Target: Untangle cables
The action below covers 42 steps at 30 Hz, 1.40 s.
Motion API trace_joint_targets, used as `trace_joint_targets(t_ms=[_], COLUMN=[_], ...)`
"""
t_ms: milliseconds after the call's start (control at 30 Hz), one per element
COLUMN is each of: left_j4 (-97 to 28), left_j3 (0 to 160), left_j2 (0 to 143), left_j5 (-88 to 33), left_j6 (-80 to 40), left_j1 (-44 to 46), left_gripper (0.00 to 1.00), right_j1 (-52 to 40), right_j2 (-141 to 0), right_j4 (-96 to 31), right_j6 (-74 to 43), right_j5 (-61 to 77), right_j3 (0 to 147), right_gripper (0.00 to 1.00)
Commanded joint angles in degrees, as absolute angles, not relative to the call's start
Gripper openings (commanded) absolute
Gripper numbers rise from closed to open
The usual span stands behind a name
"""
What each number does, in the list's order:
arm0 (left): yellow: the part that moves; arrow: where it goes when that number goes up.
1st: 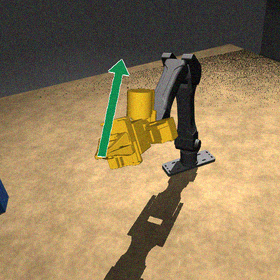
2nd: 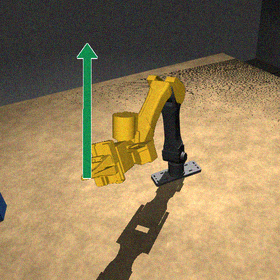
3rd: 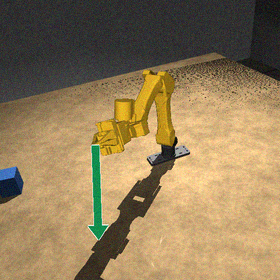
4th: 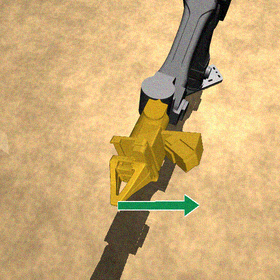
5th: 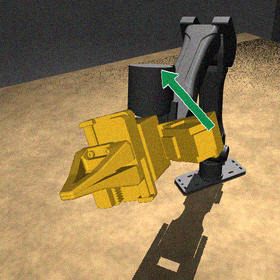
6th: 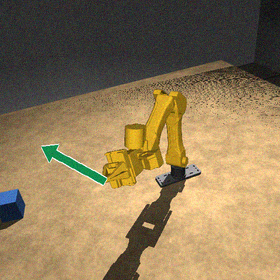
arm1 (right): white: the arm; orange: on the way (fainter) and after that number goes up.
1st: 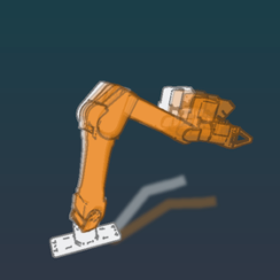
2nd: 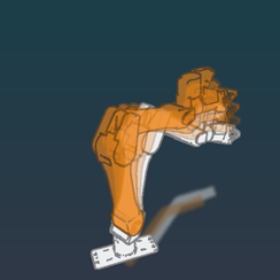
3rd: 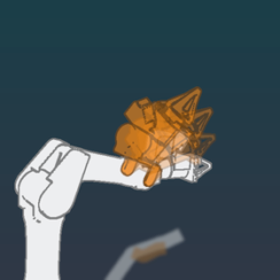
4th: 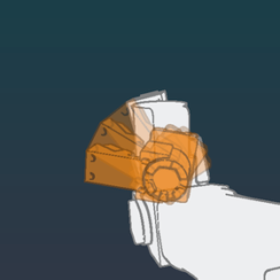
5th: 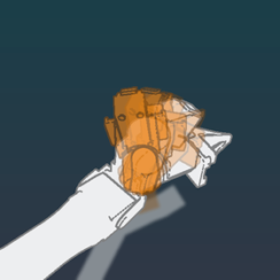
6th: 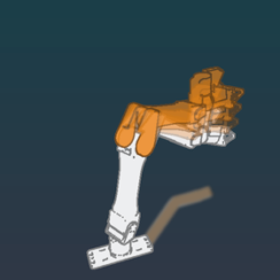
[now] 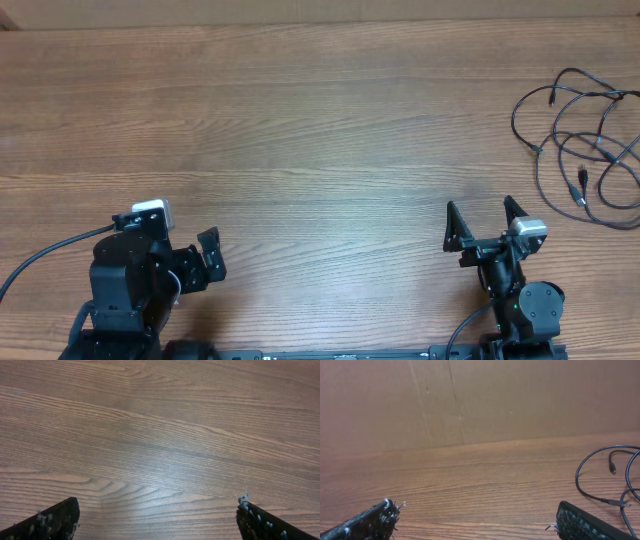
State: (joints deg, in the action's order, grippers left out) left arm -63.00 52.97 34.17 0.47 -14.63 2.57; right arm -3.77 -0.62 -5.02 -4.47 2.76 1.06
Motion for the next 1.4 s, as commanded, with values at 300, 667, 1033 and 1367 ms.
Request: trace_joint_targets(t_ms=[300, 667, 1033, 1367], left_j4=[-62.98, -63.05, -44.91, -25.15], left_j3=[52.75, 51.11, 28.08, 12.36], left_j2=[34.22, 30.04, 9.02, 0.19], left_j5=[0.21, 0.23, -1.17, -3.51], left_j6=[-15.03, -14.98, -15.03, -14.72], left_j1=[2.22, 2.22, 2.22, 2.31], left_gripper=[1.0, 1.0, 1.0, 1.0], right_j1=[-3.51, -3.51, -3.51, -3.51], right_j2=[-0.16, -0.16, -0.16, -0.16], right_j4=[-4.64, -4.64, -4.64, -4.64], right_j6=[-4.45, -4.45, -4.45, -4.45], right_j5=[3.11, 3.11, 3.11, 3.11], right_j3=[0.45, 0.45, 0.45, 0.45], right_gripper=[1.0, 1.0, 1.0, 1.0])
